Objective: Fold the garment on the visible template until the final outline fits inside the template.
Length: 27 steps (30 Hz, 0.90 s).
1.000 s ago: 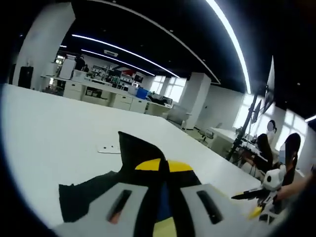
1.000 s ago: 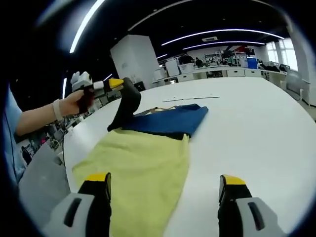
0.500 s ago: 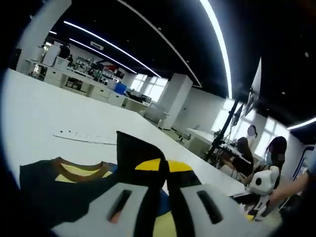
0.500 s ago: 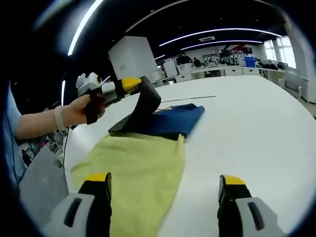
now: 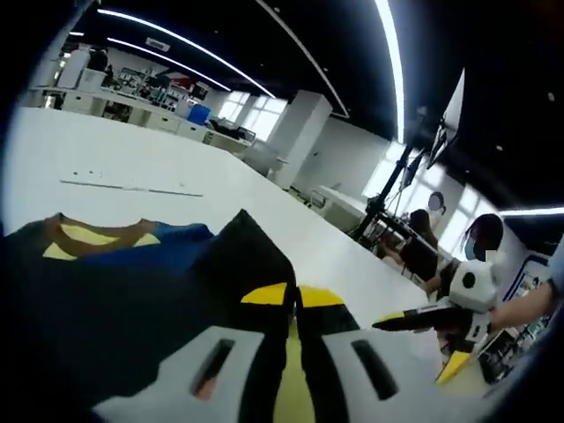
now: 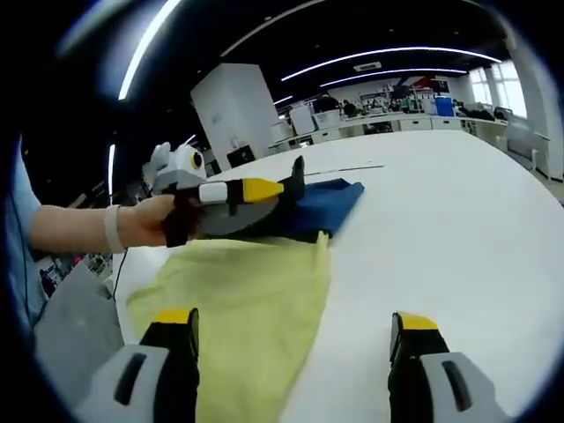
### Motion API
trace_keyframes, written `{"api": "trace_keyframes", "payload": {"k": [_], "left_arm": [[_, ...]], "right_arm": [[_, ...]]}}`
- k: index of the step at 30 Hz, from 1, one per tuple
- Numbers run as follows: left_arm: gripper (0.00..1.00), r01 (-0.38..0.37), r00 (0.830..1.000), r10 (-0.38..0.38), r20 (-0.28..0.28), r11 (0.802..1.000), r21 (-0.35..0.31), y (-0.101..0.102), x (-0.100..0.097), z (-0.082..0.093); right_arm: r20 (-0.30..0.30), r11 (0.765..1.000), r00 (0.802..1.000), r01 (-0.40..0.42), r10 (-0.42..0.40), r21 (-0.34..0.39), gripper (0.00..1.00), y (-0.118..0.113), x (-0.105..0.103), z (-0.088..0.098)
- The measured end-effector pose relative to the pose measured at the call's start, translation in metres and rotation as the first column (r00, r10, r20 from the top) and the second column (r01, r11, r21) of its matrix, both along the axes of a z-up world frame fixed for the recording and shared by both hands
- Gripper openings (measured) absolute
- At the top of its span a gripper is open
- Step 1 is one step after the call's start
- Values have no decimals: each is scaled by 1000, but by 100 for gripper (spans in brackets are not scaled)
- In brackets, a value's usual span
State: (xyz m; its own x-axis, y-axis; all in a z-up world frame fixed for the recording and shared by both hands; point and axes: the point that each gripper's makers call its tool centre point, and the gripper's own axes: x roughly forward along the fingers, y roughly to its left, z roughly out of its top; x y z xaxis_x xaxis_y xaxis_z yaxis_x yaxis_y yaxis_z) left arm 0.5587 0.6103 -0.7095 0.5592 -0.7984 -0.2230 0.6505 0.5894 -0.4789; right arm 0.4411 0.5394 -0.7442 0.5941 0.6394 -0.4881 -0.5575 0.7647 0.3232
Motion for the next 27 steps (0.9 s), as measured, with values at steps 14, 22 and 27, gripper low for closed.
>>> {"api": "trace_keyframes", "payload": {"k": [14,22,27], "left_arm": [[0,56,997,-53,-59,997,54,-6,-12,-28],[2,69,996,-66,-54,996,63,-7,-14,-30],[24,79,997,-80,-2,991,108,-8,-16,-29]], "right_arm": [[-4,1000,1000,0,0,-9,91,-3,-2,-2],[9,1000,1000,-16,16,-5,92,2,1,3],[11,1000,1000,-20,20,-8,92,2,2,4]]}}
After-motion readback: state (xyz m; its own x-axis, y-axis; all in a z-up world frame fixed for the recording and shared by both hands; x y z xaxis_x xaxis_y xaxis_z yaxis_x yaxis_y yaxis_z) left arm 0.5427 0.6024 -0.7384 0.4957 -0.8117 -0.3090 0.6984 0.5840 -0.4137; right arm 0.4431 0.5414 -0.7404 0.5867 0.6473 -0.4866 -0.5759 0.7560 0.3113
